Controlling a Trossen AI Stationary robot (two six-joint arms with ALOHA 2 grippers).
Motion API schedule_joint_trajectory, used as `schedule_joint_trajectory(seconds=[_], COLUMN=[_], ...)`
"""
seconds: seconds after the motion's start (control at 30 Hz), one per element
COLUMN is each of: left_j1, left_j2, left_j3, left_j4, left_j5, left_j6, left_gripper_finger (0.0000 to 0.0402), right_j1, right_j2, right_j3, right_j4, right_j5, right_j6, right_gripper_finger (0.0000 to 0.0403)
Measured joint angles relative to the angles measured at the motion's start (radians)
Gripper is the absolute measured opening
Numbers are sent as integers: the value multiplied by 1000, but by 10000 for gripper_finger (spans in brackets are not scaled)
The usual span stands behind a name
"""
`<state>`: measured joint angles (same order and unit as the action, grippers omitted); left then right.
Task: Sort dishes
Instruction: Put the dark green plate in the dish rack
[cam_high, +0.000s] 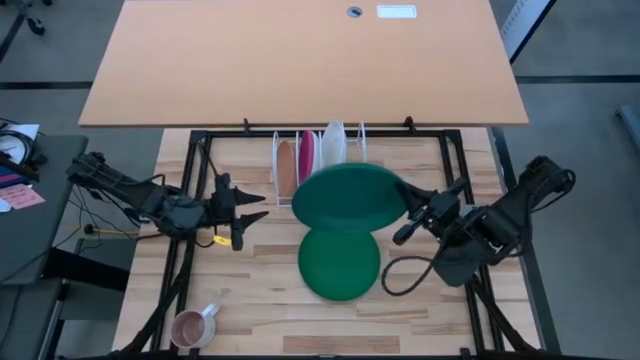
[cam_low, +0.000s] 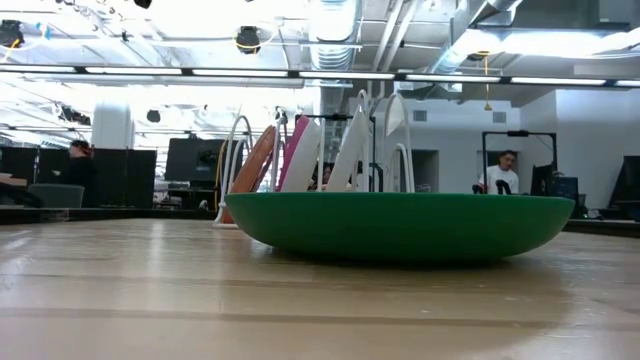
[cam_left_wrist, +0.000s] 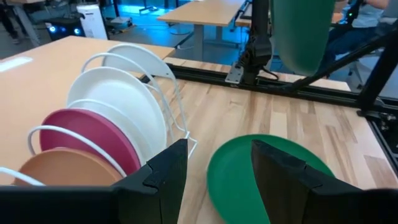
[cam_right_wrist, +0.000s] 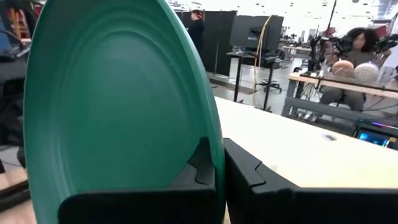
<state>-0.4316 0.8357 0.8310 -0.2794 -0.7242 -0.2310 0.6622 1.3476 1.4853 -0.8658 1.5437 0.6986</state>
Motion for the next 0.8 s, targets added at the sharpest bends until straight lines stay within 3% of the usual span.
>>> schedule_joint_trajectory(seconds=[0.07, 0.13, 0.33, 0.43, 0.6, 0.7, 0.8], left_j1=[0, 0, 0, 0, 0, 0, 0], left_j2=[1, 1, 1, 1, 1, 1, 1], left_j3=[0, 0, 0, 0, 0, 0, 0], left_j4=[-1, 2, 1, -2, -14, -18, -18], left_j5=[4, 11, 12, 13, 36, 36, 35], left_j6=[-3, -19, -38, -39, -40, -39, -36], left_gripper_finger=[172, 172, 172, 172, 172, 172, 172], right_j1=[-19, -52, -198, -259, -337, -345, -345], right_j2=[0, 2, 84, 97, 87, 97, 95], right_j3=[0, 0, 0, 59, 278, 440, 577], right_j4=[139, 280, 600, 603, 497, 472, 522], right_j5=[-24, -133, -683, -806, -1012, -1133, -1141], right_j6=[-145, -292, -830, -1039, -1249, -1324, -1301], right_gripper_finger=[11, 11, 11, 11, 11, 11, 11])
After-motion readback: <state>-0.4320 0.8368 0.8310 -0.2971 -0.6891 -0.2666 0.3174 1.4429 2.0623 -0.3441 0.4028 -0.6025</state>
